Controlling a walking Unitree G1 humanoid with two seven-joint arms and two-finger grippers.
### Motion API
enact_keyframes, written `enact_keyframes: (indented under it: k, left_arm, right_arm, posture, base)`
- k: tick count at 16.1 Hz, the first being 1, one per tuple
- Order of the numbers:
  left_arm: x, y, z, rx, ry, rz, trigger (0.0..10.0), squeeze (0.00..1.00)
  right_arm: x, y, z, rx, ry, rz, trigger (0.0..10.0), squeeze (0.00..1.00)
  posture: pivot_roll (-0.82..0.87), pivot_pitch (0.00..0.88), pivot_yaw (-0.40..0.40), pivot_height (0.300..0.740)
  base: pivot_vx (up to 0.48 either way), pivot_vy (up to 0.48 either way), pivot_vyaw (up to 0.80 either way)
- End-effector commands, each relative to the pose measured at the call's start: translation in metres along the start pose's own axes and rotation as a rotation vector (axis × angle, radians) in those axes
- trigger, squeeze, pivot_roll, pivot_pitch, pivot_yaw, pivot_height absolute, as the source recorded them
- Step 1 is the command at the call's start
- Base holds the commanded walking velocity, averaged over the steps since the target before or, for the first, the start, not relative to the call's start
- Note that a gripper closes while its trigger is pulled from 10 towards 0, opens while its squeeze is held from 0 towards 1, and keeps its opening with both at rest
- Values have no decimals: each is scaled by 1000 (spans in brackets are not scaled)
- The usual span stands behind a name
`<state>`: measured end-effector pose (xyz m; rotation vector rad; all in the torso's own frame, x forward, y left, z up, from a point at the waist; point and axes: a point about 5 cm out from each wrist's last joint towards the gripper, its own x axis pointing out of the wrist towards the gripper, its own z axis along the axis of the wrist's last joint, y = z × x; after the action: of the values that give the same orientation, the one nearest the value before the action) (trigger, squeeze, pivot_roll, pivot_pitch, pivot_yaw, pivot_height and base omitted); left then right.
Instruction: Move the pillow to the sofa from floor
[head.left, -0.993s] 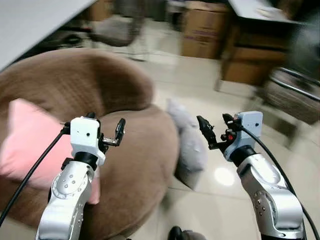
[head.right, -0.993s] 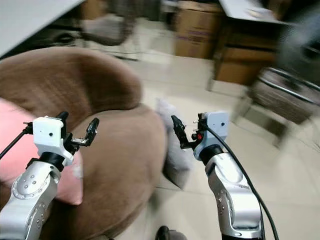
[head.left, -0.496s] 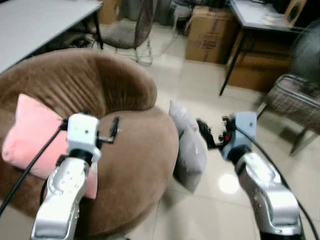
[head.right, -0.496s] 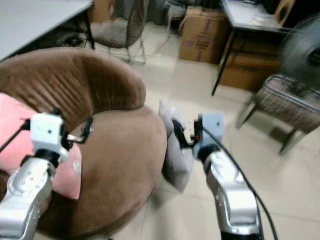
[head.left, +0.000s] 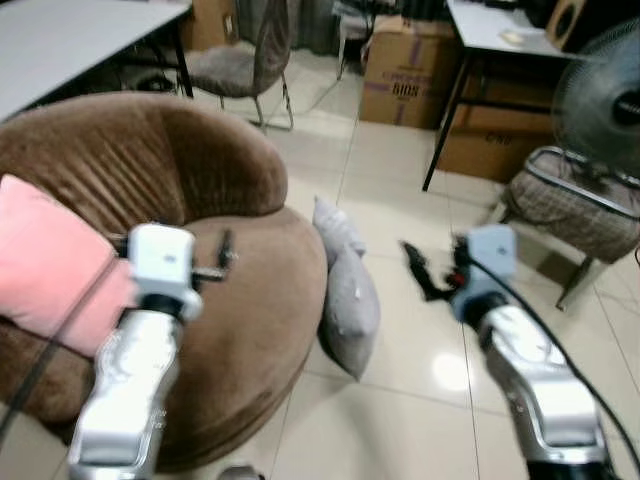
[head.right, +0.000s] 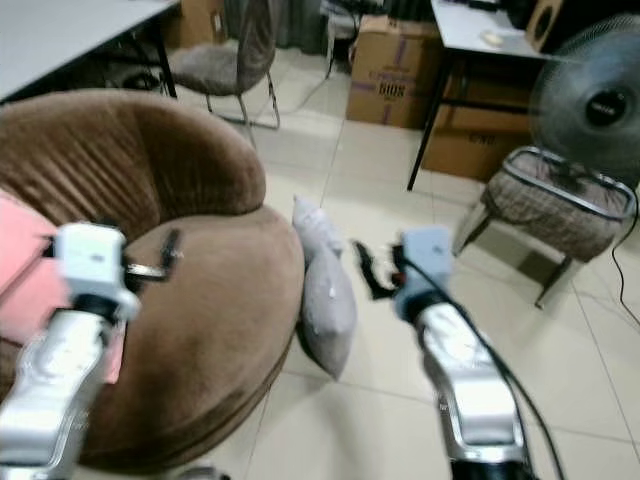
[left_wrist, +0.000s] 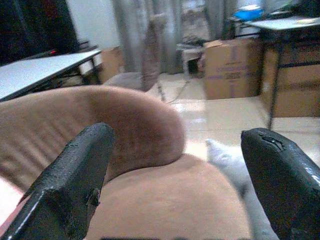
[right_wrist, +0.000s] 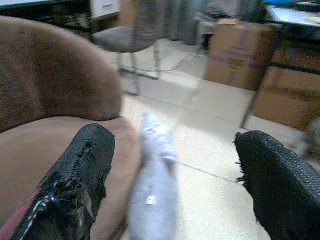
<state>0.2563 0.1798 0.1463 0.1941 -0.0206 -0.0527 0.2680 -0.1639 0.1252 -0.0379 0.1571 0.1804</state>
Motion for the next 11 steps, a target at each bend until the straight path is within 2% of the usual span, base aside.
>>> enact_keyframes:
  k: [1,2,7,11]
  left_arm:
    - [1,6,1,22,11,17,10000,0]
    - [2,5,1,29,13,2,10000,0]
    - [4,-1,2,25,-8,-38,10000,0]
    - [5,-3,2,26,-12,-48,10000,0]
  right_arm:
    - [2,2,3,4,-26,11,10000,0]
    - [2,2,2,11,-26,10,10000,0]
    - [-1,2,3,28,-35,7,10000,0]
    - [-1,2,5,25,-50,14,10000,0]
  posture:
    - [61,0,-14,740]
    - [63,0,-11,740]
    - [56,0,-6,740]
    - [59,0,-10,740]
  base:
    - [0,0,0]
    - [0,0,0]
    - [49,0,-781]
    - [260,0,0]
